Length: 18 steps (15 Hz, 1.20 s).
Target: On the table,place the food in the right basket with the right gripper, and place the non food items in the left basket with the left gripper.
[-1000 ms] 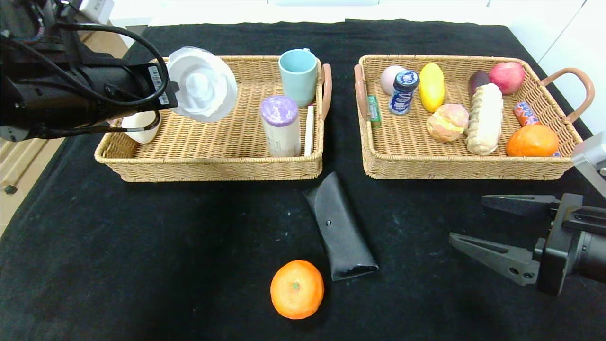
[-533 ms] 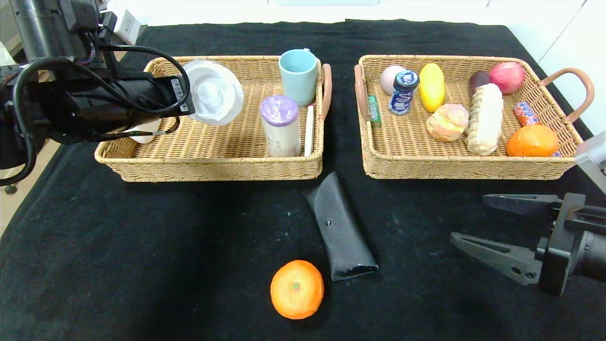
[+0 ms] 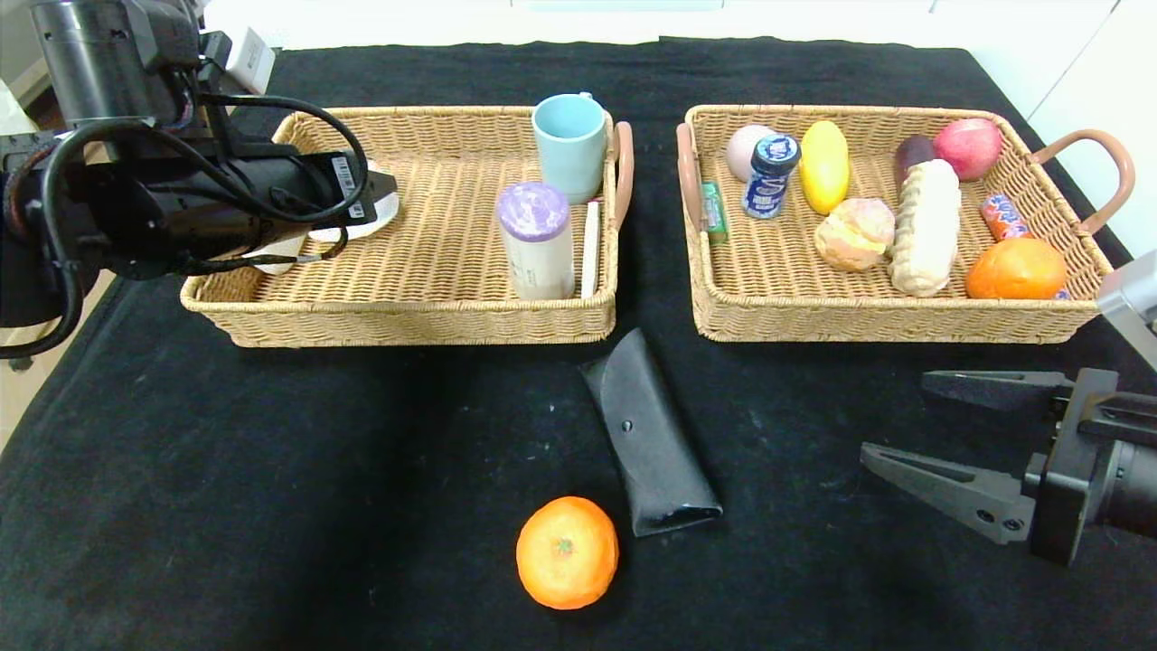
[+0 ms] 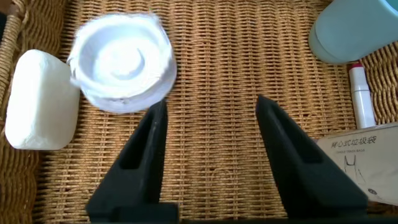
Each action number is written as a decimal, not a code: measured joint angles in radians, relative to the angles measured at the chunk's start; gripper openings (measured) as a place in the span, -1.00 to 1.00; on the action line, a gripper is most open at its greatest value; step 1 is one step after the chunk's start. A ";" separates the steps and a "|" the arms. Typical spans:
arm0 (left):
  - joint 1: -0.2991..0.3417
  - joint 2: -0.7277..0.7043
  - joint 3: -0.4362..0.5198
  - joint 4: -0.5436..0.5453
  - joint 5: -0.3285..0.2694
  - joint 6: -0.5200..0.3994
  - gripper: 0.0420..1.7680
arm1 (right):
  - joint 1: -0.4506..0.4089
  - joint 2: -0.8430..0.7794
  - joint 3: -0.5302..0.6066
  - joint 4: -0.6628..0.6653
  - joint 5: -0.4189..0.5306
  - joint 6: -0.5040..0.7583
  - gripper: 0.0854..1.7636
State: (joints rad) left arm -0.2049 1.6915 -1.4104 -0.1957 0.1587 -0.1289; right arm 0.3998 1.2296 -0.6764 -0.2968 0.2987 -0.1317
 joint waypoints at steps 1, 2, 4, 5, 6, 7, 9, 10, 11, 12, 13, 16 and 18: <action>0.000 0.000 0.001 0.000 0.000 0.000 0.30 | 0.000 0.000 0.000 0.000 0.000 -0.001 0.94; 0.000 -0.001 0.002 0.001 0.001 0.000 0.37 | 0.000 0.000 0.000 0.000 0.000 -0.001 0.94; -0.005 -0.010 0.013 0.006 0.005 0.000 0.50 | 0.000 0.001 0.000 0.000 0.000 0.000 0.94; -0.011 -0.019 0.026 0.015 0.009 0.000 0.55 | 0.000 0.001 0.000 0.000 0.000 0.000 0.94; -0.024 -0.033 0.047 0.021 0.011 0.000 0.60 | 0.000 0.001 0.000 0.000 0.000 -0.001 0.94; -0.041 -0.051 0.075 0.024 0.012 0.001 0.64 | 0.000 0.001 0.000 0.000 0.000 0.000 0.94; -0.094 -0.100 0.145 0.041 0.014 0.004 0.70 | 0.000 0.001 0.000 0.000 0.000 0.000 0.94; -0.124 -0.131 0.181 0.062 0.015 0.004 0.73 | 0.000 0.001 0.000 0.000 0.000 -0.001 0.94; -0.147 -0.158 0.212 0.078 0.016 0.004 0.75 | 0.000 0.001 0.000 0.000 0.000 -0.001 0.94; -0.170 -0.185 0.244 0.091 0.025 -0.002 0.78 | 0.000 0.001 0.000 -0.001 0.000 -0.001 0.94; -0.195 -0.206 0.271 0.105 0.041 -0.015 0.80 | 0.000 0.001 0.000 -0.001 -0.001 0.000 0.94; -0.284 -0.248 0.339 0.121 0.062 -0.048 0.84 | -0.001 0.000 0.000 -0.002 -0.001 -0.001 0.94; -0.350 -0.261 0.374 0.124 0.070 -0.052 0.86 | 0.000 -0.001 0.001 -0.002 -0.002 -0.001 0.94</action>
State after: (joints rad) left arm -0.5551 1.4306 -1.0366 -0.0721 0.2289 -0.1809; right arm 0.3996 1.2287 -0.6757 -0.2987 0.2968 -0.1332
